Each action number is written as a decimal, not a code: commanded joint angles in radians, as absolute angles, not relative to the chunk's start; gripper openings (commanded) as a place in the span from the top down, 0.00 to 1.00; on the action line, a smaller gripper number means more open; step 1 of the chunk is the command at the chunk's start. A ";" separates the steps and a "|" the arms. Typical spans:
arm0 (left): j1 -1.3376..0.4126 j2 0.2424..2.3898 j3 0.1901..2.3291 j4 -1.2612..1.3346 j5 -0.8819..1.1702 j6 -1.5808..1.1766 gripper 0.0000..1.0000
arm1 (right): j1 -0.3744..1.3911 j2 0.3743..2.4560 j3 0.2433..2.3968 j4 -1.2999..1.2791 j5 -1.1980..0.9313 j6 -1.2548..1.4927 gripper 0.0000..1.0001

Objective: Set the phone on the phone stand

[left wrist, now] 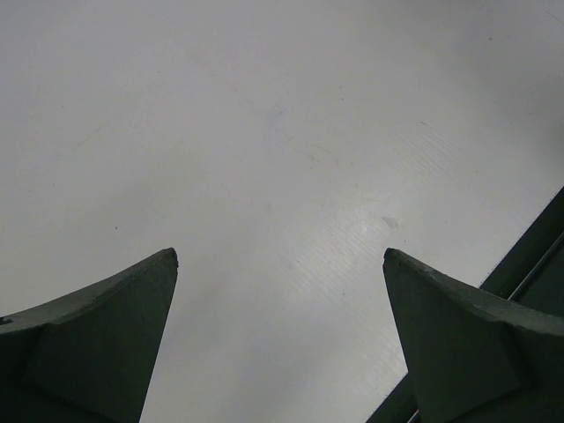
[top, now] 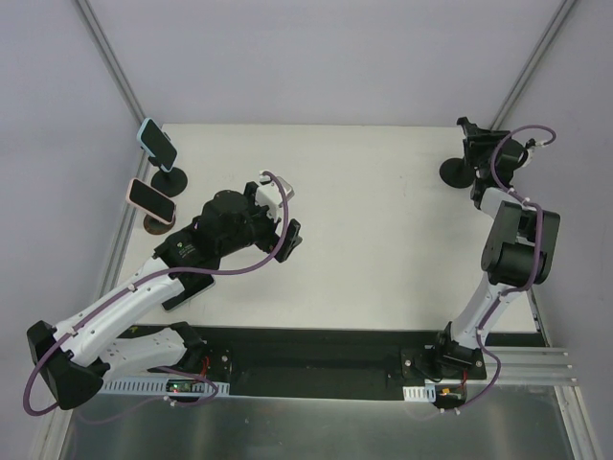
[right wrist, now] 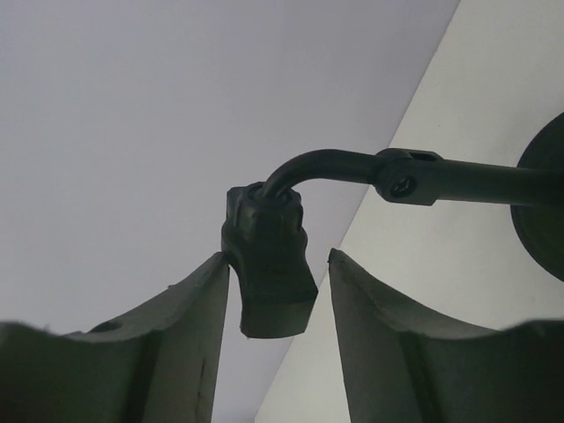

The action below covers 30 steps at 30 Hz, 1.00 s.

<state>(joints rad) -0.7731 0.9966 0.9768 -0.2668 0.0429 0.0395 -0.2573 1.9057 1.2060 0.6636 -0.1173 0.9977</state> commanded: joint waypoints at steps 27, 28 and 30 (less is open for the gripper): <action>-0.779 0.982 0.968 -0.238 0.006 0.045 0.01 | 0.033 1.698 1.115 0.865 -0.969 0.847 0.99; -0.779 0.977 0.965 -0.236 0.006 0.043 0.01 | 0.078 1.704 1.115 0.886 -0.991 0.860 0.99; -0.779 0.957 0.954 -0.224 0.012 0.034 0.01 | 0.142 1.748 1.124 0.974 -1.060 0.953 0.99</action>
